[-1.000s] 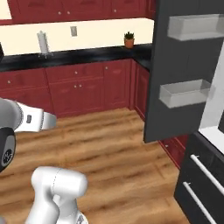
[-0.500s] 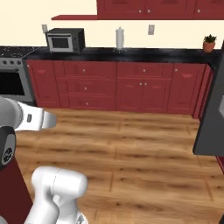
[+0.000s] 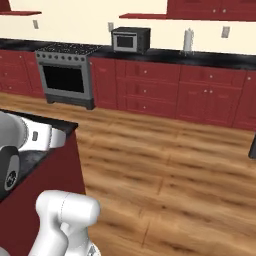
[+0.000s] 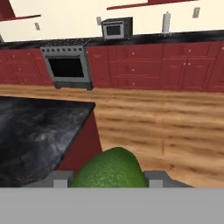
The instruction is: Take the cheese, chicken drumstick, and avocado from the fridge and place them on the plate on the dining counter to create an appetizer plate.
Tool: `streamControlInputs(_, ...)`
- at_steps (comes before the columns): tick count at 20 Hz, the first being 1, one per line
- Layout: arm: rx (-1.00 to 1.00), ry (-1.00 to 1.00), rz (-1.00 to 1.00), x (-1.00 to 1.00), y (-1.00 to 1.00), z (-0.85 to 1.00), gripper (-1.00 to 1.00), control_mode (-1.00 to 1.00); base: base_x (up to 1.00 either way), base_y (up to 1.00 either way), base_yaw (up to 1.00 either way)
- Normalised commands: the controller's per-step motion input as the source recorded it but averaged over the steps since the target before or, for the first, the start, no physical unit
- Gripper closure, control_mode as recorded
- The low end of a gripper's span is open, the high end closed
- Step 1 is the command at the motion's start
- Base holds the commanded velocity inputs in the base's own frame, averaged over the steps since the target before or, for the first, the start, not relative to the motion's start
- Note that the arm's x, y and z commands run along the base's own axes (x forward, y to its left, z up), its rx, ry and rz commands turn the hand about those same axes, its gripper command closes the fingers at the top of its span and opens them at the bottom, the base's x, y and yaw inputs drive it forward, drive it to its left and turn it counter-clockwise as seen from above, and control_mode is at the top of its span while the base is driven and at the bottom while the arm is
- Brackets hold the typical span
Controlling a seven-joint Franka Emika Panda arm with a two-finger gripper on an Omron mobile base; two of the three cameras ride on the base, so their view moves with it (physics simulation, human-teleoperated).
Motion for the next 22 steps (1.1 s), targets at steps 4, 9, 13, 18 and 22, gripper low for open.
streamControlInputs(4,0.00,0.00,0.00,0.00,0.00,0.00,1.00,1.00,-1.00,0.33,0.26)
streamControlInputs(9,0.00,0.00,0.00,0.00,0.00,0.00,1.00,1.00,-1.00,0.28,0.08)
streamControlInputs(13,0.00,0.00,0.00,0.00,0.00,0.00,1.00,1.00,-1.00,0.13,-0.06)
streamControlInputs(18,0.00,0.00,0.00,0.00,0.00,0.00,1.00,1.00,-1.00,0.02,-0.36)
streamControlInputs(22,0.00,0.00,0.00,0.00,0.00,0.00,1.00,1.00,-1.00,0.00,-0.41)
